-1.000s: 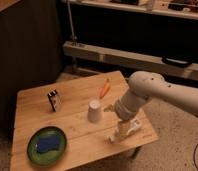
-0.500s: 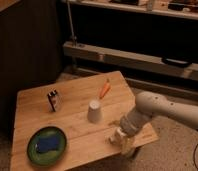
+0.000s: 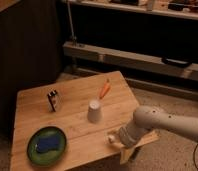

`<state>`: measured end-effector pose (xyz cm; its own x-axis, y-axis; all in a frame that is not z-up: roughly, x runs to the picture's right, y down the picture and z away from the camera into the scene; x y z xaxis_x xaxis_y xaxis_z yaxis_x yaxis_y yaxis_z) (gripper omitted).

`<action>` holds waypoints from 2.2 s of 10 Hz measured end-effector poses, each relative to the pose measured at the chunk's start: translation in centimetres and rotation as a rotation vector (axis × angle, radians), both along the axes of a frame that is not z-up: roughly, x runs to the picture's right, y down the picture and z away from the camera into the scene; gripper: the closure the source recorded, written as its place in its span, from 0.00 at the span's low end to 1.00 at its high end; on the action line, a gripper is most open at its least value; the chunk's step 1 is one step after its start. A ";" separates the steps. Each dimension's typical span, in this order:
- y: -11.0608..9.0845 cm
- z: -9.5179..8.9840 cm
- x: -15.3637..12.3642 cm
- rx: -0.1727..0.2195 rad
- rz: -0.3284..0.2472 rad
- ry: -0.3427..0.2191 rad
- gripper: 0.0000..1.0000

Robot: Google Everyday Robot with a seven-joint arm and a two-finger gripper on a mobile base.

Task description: Stand the bottle upright

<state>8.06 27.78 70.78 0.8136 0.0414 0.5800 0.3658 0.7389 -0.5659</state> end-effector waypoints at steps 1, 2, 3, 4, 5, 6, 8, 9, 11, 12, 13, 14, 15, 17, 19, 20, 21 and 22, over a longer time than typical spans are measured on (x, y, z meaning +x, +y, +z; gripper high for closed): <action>0.0 0.4 0.1 -0.007 0.015 -0.001 0.20; -0.2 0.7 0.1 -0.012 0.031 -0.008 0.20; -0.3 1.0 -0.1 -0.018 0.038 -0.014 0.20; -0.2 1.4 -0.3 -0.025 0.040 -0.016 0.20; 0.0 1.9 -0.5 -0.030 0.034 -0.015 0.20; 0.0 2.1 -0.7 -0.031 0.025 -0.012 0.20; -0.1 3.1 -1.2 -0.015 -0.012 0.002 0.20; -0.1 3.7 -1.4 -0.008 -0.031 0.008 0.20; -0.4 5.2 -1.8 -0.005 -0.058 0.015 0.20; -0.5 6.0 -1.8 -0.007 -0.063 0.020 0.20; -0.5 6.8 -1.9 -0.015 -0.065 0.023 0.20; -0.4 7.5 -1.6 -0.024 -0.061 0.030 0.20; -0.4 7.8 -1.4 -0.028 -0.058 0.034 0.20; -0.6 8.2 -1.2 -0.031 -0.055 0.036 0.24; -1.0 8.4 -1.1 -0.029 -0.051 0.034 0.47; -1.0 8.4 -1.1 -0.030 -0.050 0.034 0.54; -1.1 8.4 -1.1 -0.031 -0.048 0.032 0.60; -1.2 8.4 -1.1 -0.031 -0.047 0.031 0.60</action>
<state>6.94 26.56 79.22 0.8324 0.0200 0.5538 0.3820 0.7032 -0.5997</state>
